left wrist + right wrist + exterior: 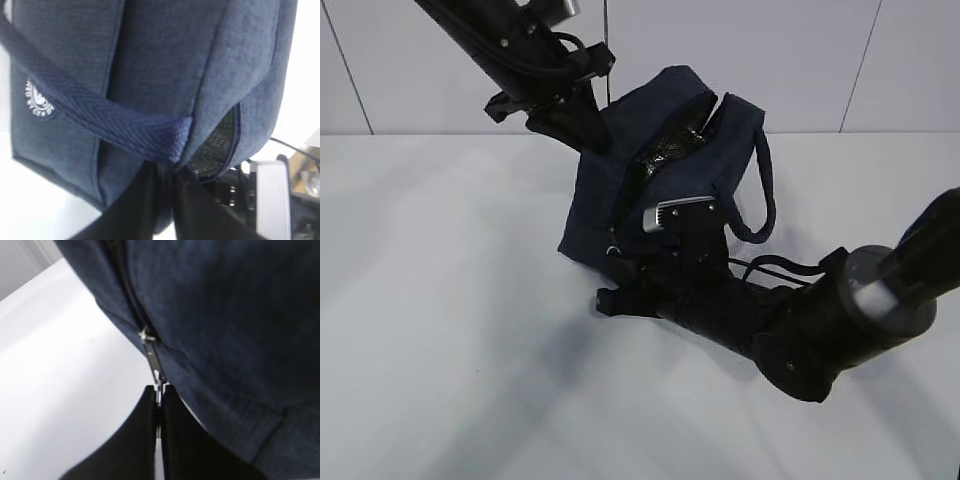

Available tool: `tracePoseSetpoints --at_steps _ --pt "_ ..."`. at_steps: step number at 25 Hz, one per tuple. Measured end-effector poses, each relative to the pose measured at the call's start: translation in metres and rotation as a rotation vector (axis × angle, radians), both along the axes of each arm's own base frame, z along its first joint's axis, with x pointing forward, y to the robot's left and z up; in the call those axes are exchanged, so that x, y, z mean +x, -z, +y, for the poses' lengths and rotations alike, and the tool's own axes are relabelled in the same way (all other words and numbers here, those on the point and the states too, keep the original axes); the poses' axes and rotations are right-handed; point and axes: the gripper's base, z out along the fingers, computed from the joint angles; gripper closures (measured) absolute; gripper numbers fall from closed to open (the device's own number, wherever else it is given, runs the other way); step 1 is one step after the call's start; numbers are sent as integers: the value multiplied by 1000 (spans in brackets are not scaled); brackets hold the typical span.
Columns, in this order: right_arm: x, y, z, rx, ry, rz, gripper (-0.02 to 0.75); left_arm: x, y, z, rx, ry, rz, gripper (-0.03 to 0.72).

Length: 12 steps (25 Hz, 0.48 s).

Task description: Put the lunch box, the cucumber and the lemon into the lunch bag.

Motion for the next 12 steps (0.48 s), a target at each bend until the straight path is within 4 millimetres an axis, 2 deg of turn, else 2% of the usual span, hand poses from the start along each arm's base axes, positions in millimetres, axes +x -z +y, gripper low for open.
tracePoseSetpoints --at_steps 4,6,12 --pt "0 -11 1 6 -9 -9 720 -3 -12 6 36 4 -43 441" --pt "-1 -16 2 3 -22 -13 720 -4 -17 9 61 6 -67 387" --pt "-3 -32 3 -11 -51 -26 720 -6 -27 23 202 13 -156 352"
